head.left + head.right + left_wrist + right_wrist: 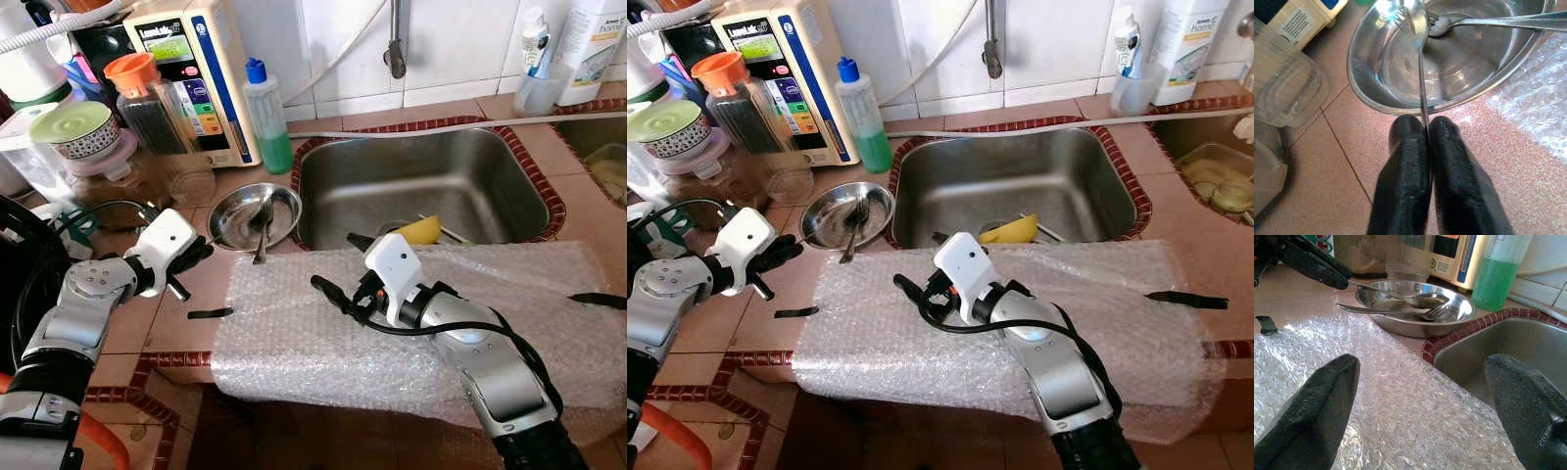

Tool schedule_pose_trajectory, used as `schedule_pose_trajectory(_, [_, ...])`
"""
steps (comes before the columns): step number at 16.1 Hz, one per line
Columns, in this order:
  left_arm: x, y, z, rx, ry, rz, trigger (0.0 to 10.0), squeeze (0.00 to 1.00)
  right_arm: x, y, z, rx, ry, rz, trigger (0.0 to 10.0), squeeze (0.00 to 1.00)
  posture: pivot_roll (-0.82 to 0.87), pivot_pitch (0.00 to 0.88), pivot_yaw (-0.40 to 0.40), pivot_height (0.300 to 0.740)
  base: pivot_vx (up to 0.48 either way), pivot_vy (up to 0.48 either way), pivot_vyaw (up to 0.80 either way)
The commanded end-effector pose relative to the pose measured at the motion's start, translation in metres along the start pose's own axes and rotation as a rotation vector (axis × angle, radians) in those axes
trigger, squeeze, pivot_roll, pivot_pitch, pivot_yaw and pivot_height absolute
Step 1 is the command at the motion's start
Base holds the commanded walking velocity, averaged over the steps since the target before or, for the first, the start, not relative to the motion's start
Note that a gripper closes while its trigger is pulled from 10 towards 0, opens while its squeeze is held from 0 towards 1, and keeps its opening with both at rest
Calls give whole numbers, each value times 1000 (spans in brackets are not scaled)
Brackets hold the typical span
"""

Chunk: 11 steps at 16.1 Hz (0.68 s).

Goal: Kitchen organization

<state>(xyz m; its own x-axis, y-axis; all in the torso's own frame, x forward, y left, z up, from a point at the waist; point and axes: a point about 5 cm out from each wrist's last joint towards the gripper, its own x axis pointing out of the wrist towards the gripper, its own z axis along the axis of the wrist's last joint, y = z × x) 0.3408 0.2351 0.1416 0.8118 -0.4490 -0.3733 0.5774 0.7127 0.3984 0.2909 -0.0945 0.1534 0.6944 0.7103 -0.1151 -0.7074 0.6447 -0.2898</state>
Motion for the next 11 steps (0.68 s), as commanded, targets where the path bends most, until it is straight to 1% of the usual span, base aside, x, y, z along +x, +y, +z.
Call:
schedule_pose_trajectory(1, [-1,3,-2,4,13,10,0,0,2,2,6,-15,-25,12,10000,0,-296,83,208,740,0,0,0])
schedule_pose_trajectory(7, [-1,3,-1,12,3,28,0,0,2,-1,6,-19,-25,-7,10000,0,-296,80,206,740,0,0,0])
schedule_pose_trajectory(8, [-1,6,3,14,-24,60,0,0,2,-4,6,-17,-30,-19,10000,0,-294,78,207,740,0,0,0])
schedule_pose_trajectory(9, [-1,6,3,14,-24,60,0,0,2,-4,6,-17,-30,-19,10000,0,-294,78,207,740,0,0,0])
schedule_pose_trajectory(10, [-1,8,7,12,-54,73,0,0,2,-5,6,-13,-33,-29,10000,0,-293,76,206,740,0,0,0])
schedule_pose_trajectory(11, [0,9,16,-15,-123,95,0,0,3,-6,6,-1,-40,-44,10000,0,-292,76,205,740,0,0,0])
